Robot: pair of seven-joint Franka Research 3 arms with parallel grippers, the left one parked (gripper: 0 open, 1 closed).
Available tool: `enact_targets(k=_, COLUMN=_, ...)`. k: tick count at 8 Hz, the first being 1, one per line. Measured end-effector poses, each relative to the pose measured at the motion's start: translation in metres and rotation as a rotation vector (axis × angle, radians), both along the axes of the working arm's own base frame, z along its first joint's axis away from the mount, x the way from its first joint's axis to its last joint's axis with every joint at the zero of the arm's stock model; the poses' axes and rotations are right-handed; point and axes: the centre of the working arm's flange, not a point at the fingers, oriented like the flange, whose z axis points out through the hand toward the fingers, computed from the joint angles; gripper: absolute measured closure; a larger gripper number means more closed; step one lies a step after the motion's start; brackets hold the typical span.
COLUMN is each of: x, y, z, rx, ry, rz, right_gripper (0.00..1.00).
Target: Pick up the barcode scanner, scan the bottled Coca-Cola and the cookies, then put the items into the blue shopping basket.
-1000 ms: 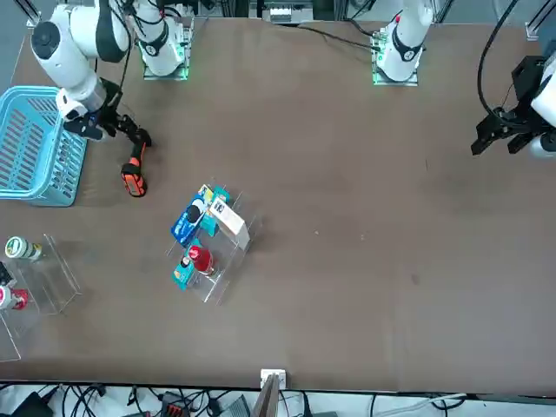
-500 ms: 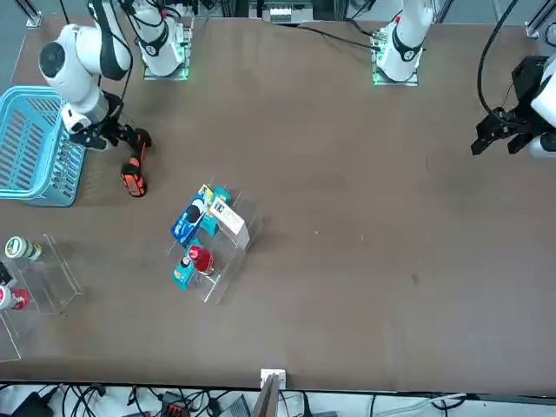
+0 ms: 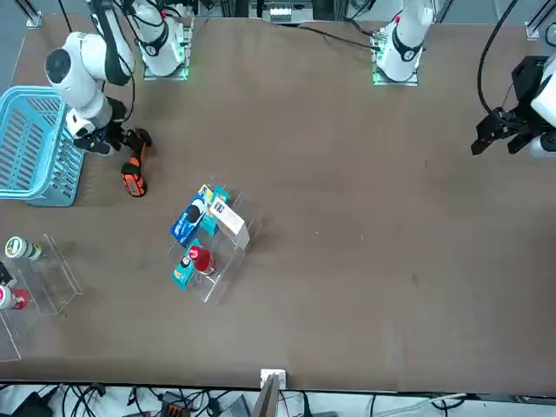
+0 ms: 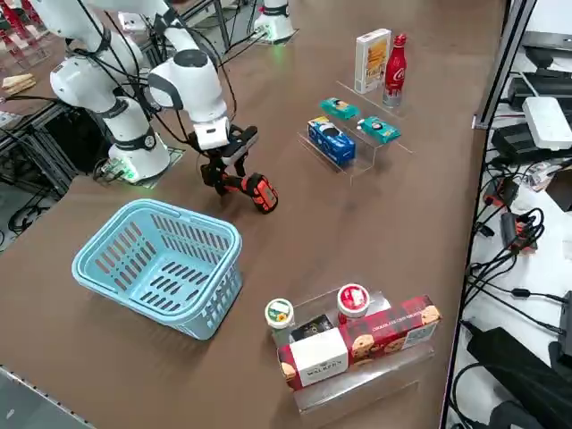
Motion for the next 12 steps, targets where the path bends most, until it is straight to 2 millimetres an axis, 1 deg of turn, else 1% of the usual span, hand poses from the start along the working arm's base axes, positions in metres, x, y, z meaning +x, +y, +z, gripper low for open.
enact_targets(k=1, x=0.001, y=0.004, z=-0.005, rx=0.001, ry=-0.002, rz=0.01, right_gripper=0.0)
enact_targets(k=4, x=0.003, y=0.008, z=-0.008, rx=0.001, ry=-0.014, rz=0.023, right_gripper=0.01)
enact_targets(k=5, x=0.003, y=0.009, z=-0.015, rx=0.002, ry=-0.021, rz=0.023, right_gripper=0.03)
enact_targets(k=6, x=0.003, y=0.009, z=-0.023, rx=0.004, ry=-0.019, rz=0.024, right_gripper=0.11)
enact_targets(k=7, x=0.004, y=0.009, z=-0.027, rx=0.004, ry=-0.019, rz=0.024, right_gripper=0.19)
enact_targets(k=8, x=0.005, y=0.01, z=-0.026, rx=0.004, ry=-0.023, rz=0.026, right_gripper=0.44)
enact_targets(k=9, x=0.006, y=0.01, z=-0.024, rx=0.004, ry=-0.024, rz=0.028, right_gripper=0.57)
enact_targets(k=10, x=0.006, y=0.01, z=-0.023, rx=0.004, ry=-0.015, rz=0.028, right_gripper=0.57)
enact_targets(k=11, x=0.009, y=0.01, z=-0.016, rx=0.005, ry=0.004, rz=0.029, right_gripper=0.57)
enact_targets(k=12, x=0.014, y=0.01, z=-0.004, rx=0.004, ry=0.014, rz=0.03, right_gripper=0.57)
